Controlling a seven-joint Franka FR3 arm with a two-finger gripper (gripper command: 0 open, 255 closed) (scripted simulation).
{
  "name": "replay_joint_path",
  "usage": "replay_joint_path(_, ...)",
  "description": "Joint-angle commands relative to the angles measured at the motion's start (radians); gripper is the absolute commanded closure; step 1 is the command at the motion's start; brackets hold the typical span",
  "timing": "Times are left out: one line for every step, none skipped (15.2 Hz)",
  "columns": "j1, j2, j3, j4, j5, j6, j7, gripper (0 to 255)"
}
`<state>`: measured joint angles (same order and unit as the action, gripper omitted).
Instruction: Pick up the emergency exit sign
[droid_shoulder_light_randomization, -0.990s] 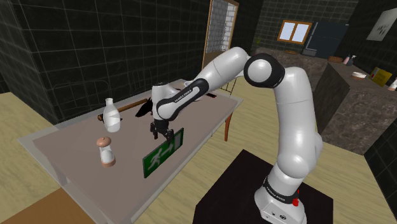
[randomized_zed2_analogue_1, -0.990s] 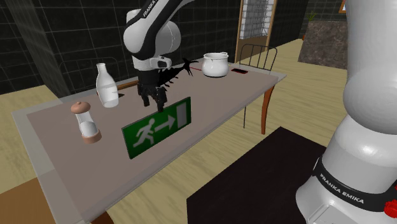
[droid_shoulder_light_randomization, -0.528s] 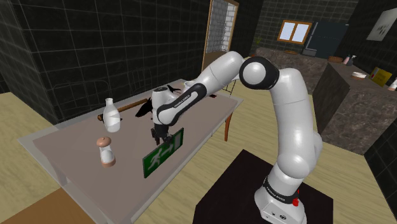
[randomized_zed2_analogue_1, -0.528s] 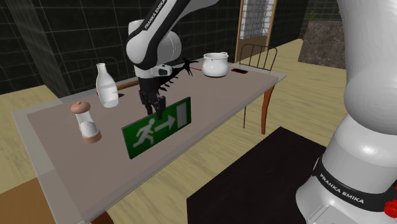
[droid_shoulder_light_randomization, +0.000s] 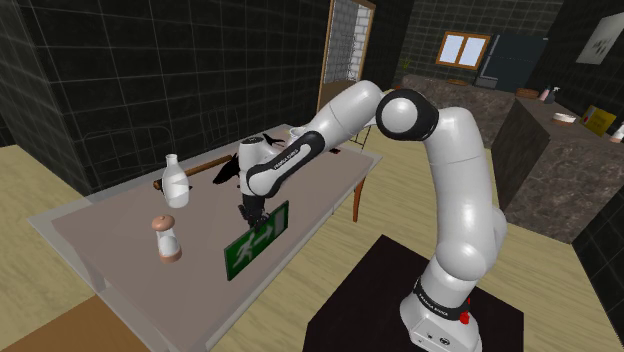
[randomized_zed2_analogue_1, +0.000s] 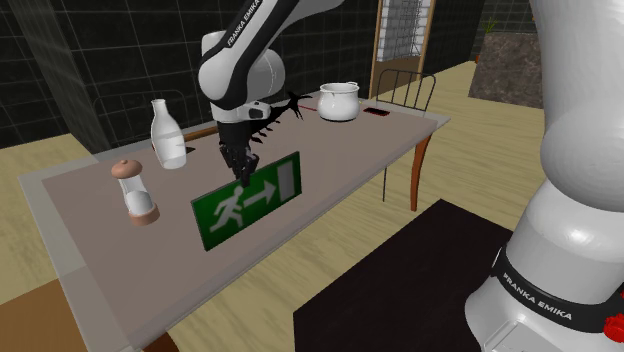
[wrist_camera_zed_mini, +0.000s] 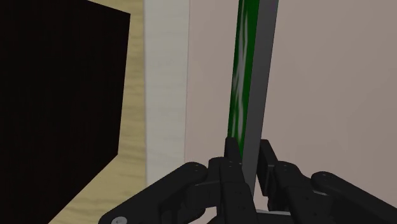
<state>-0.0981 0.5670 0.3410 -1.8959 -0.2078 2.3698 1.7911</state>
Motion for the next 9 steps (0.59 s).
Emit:
replay_joint_path(0.0,0.0,0.0,-0.002,0.0,-0.001,0.001,255)
replay_joint_path(-0.002,-0.01,0.003,-0.003,0.004,-0.01,-0.001,255)
replay_joint_path(-0.004,-0.02,0.006,-0.003,0.008,-0.019,-0.003,255)
replay_joint_path(-0.006,-0.029,0.009,-0.003,0.012,-0.029,-0.006,255)
replay_joint_path(-0.009,-0.039,0.012,-0.003,0.016,-0.038,-0.008,255)
replay_joint_path(-0.011,-0.048,0.015,-0.002,0.02,-0.048,-0.01,255)
replay_joint_path(-0.013,-0.058,0.018,-0.002,0.024,-0.057,-0.012,255)
replay_joint_path(-0.015,-0.067,0.02,-0.001,0.028,-0.067,-0.014,255)
replay_joint_path(-0.017,-0.076,0.023,0.0,0.032,-0.077,-0.016,255)
